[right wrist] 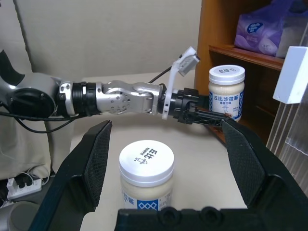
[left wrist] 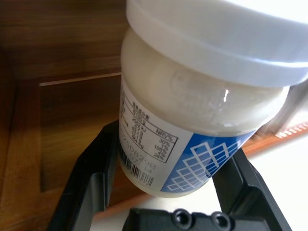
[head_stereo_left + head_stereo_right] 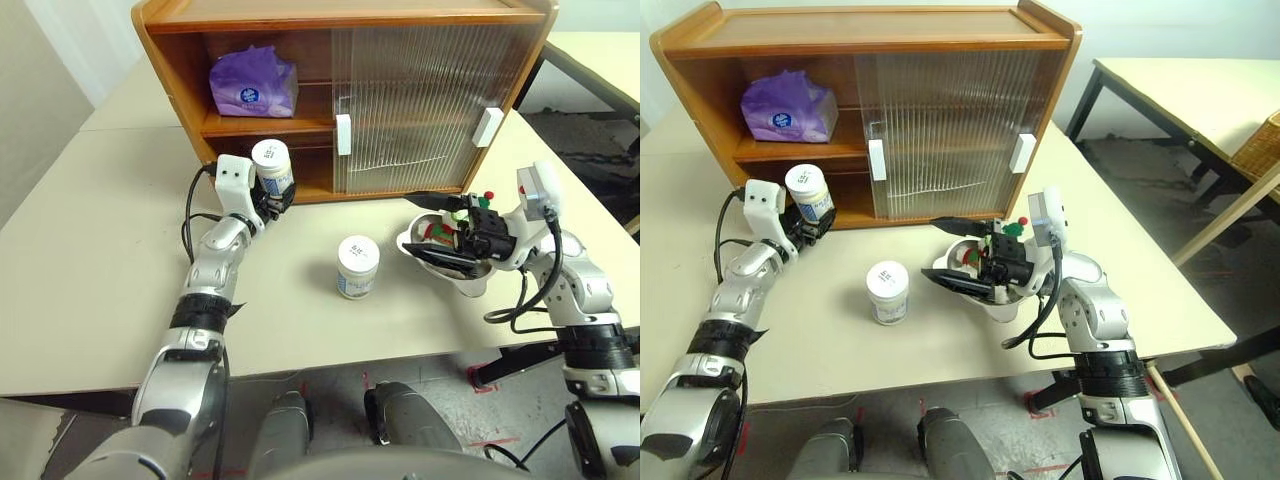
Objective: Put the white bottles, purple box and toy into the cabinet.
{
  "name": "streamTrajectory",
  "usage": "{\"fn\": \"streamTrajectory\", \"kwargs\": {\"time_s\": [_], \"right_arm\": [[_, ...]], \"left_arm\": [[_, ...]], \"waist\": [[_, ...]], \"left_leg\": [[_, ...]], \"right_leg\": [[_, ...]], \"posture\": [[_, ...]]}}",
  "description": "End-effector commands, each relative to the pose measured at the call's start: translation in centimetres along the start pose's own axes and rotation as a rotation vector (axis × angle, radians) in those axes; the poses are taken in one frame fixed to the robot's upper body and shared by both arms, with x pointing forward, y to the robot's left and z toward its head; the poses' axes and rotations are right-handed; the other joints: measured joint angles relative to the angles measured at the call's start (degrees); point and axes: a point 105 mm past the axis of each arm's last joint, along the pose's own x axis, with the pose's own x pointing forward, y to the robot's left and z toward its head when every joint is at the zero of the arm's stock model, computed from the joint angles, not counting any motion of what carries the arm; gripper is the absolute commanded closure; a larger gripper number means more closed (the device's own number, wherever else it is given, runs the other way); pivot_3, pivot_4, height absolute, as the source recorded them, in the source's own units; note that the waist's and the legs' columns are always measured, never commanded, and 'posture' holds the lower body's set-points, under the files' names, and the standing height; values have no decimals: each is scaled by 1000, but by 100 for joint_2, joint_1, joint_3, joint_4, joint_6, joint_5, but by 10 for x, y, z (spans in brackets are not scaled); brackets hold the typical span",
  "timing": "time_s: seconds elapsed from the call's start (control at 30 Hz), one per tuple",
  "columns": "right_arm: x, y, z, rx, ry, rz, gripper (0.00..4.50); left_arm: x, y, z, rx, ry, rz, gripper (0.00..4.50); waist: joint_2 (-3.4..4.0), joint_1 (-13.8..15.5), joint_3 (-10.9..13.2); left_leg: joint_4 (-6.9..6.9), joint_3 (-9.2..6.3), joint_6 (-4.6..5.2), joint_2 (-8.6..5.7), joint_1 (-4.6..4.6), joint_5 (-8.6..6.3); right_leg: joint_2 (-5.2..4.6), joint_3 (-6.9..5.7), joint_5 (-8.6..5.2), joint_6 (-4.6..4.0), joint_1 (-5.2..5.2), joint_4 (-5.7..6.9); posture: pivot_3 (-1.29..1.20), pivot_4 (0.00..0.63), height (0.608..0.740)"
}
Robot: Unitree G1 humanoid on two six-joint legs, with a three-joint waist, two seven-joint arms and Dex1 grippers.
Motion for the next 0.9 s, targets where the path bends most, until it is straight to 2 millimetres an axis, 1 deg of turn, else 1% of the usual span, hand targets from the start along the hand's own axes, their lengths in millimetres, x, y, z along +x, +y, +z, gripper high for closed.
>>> {"fn": "streamTrajectory", "kwargs": {"time_s": [0.03, 0.33, 0.5, 0.9], "right_arm": [[-2, 0, 1, -16, 12, 0, 0], [-6, 2, 1, -20, 15, -17, 0], [-5, 2, 0, -21, 14, -21, 0], [-5, 2, 0, -19, 15, -20, 0]], "left_arm": [[8, 8, 3, 10, 2, 50, 1360], [21, 14, 0, -2, 40, 96, 1360], [27, 9, 0, -18, 44, 78, 1360], [30, 16, 2, -53, 45, 112, 1360]], "waist": [[0, -11, 0], [0, -81, 0], [0, -132, 0], [0, -241, 0]], "left_leg": [[0, 1, 0, 0, 0, 0], [6, 10, 12, -21, -5, 7], [21, 12, 13, -33, -8, 7], [74, 22, 28, -54, -25, 1]], "right_leg": [[0, 0, 1, 2, 0, -2], [0, -1, 14, 26, 8, -20], [-1, -3, 18, 34, 13, -20], [-3, -12, 31, 57, 22, -19]], "posture": [[-222, 68, 740], [-241, 62, 740], [-246, 61, 740], [-239, 60, 740]]}}
